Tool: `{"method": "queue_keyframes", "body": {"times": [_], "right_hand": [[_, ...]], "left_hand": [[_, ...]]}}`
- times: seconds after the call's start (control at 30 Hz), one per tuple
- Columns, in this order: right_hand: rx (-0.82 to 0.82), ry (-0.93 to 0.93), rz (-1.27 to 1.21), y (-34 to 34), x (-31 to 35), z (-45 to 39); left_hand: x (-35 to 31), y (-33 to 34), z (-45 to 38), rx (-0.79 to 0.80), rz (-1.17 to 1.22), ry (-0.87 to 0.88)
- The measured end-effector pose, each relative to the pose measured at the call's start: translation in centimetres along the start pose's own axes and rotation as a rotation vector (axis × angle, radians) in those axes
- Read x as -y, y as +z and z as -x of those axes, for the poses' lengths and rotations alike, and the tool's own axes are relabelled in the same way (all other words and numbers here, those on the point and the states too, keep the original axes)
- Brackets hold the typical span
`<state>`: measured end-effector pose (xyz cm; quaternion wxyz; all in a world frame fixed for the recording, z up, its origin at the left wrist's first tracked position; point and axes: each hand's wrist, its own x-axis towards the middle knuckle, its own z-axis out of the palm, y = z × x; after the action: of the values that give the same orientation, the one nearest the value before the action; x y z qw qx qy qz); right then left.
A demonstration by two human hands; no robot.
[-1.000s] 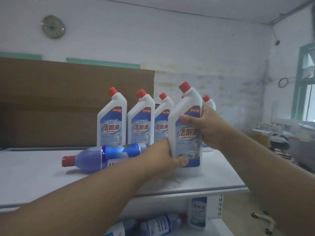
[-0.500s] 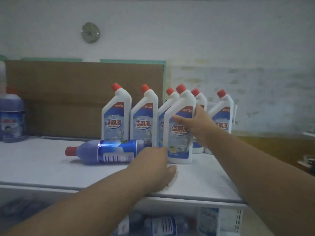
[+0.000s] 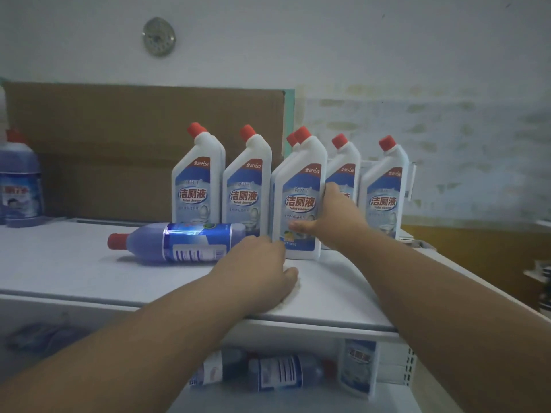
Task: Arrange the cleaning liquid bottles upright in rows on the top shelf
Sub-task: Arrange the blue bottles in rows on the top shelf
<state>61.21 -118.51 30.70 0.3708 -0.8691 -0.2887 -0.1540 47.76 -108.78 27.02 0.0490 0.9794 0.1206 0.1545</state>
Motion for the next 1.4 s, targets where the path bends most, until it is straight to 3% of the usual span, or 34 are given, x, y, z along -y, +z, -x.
{"method": "queue_keyframes", "body": {"times": [0.7,0.87,1.13,1.4], "right_hand": [[-0.091,-0.022,0.15,0.4,0.4,1.3],[-0.135,-0.168,0.11,-0.8,1.3,2.2],[0.108,-0.42,0.127,0.7,7.4,3.4],[0.301,-0.34,0.379,6.3,14.1,3.6]], "left_hand": [[-0.1,-0.2,-0.1,-0.027,0.005,-0.019],[0.6,-1.0,1.1,-0.061,0.066,-0.029],[7.5,-3.9,4.1,-0.085,0.069,-0.121],[16.4,-5.3,5.4,-0.087,0.044,-0.106]]}}
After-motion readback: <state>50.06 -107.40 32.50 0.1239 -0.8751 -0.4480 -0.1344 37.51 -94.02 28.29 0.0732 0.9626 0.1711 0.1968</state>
